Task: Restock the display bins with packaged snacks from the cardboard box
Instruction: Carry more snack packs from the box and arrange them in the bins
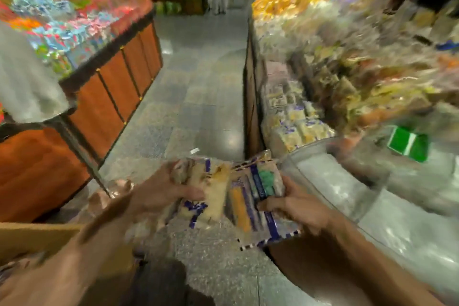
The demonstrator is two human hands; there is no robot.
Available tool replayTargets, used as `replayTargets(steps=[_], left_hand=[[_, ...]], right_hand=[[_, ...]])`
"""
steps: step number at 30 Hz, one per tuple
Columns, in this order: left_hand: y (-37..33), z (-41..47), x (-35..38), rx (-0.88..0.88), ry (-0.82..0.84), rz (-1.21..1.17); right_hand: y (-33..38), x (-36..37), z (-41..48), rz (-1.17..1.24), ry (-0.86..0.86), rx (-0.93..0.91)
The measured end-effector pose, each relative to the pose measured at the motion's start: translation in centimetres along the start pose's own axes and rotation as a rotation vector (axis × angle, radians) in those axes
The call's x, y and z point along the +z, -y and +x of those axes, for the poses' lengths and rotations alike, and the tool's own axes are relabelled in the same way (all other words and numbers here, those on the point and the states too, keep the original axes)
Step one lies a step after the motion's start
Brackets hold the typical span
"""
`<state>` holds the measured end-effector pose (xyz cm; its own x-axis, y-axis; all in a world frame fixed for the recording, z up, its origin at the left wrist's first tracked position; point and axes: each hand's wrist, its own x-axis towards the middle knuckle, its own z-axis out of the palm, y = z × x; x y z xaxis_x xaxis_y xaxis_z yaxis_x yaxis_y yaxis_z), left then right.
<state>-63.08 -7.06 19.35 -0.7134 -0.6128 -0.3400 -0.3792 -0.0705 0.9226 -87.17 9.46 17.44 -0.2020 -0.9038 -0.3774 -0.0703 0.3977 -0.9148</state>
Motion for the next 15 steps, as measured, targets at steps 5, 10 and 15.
replayTargets(steps=[5,10,15], left_hand=[[-3.2,5.8,10.8,-0.066,0.202,-0.017],[-5.1,10.2,18.6,-0.097,0.321,-0.023],[-4.4,16.2,22.6,-0.164,0.409,-0.002]], right_hand=[[-4.0,-7.3,-5.7,0.204,-0.205,0.004],[-7.6,-11.1,-8.0,0.347,-0.372,0.023],[-9.4,-13.4,-6.4,0.535,-0.4,0.034]])
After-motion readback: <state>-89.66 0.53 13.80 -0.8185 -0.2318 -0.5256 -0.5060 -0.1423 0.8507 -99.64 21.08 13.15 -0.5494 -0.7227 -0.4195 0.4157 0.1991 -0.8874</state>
